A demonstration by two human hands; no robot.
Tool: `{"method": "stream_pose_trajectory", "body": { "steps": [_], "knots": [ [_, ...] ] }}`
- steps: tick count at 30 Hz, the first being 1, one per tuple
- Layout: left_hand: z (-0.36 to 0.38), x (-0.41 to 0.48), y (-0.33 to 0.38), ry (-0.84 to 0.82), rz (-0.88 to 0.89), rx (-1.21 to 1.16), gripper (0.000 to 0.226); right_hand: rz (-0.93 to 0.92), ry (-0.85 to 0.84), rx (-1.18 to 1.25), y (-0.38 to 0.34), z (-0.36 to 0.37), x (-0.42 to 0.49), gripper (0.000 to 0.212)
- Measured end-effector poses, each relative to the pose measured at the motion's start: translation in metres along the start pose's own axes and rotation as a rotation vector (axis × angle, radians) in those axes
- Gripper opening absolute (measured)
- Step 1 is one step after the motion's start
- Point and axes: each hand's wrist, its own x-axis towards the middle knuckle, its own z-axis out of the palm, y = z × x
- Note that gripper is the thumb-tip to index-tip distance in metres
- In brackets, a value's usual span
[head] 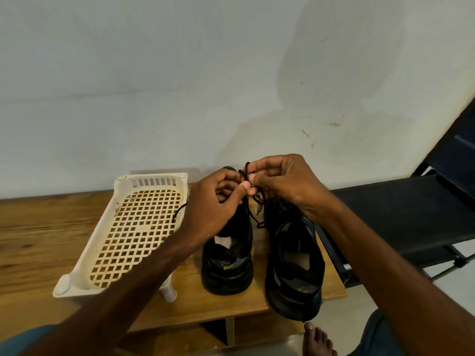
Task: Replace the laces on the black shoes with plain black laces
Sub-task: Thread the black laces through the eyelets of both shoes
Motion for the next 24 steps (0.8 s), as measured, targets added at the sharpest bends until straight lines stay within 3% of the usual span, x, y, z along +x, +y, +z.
{"method": "stream_pose_trajectory", "body": {
  "steps": [3,6,9,13,18,21,24],
  "knots": [
    [-0.006,0.004,-0.001,-0.044,-0.074,-0.047,0.011,-0.014,0.029,-0.055,0.001,-0.001,0.0,0.013],
    [-0.017,0.011,-0.003,-0.007,-0.107,-0.029,0.012,-0.102,0.18,-0.349,0.005,-0.006,0.003,0.01],
    [-0.027,0.013,-0.004,0.044,-0.176,-0.164,0.023,-0.118,0.233,-0.588,0.009,-0.007,0.002,0.012],
    [-0.027,0.012,0.0,-0.037,-0.191,-0.172,0.027,-0.149,0.033,-0.482,0.004,-0.002,0.002,0.024],
    [-0.024,0.012,0.001,-0.059,-0.161,-0.131,0.021,-0.16,-0.159,-0.346,0.001,0.01,0.001,0.018],
    [-0.03,0.014,0.0,-0.071,-0.18,-0.123,0.022,-0.185,-0.117,-0.389,0.001,0.008,0.004,0.013],
    [-0.039,0.017,-0.004,-0.136,-0.22,-0.069,0.015,-0.195,0.105,-0.485,0.007,0.004,0.011,0.017]
  ]
}}
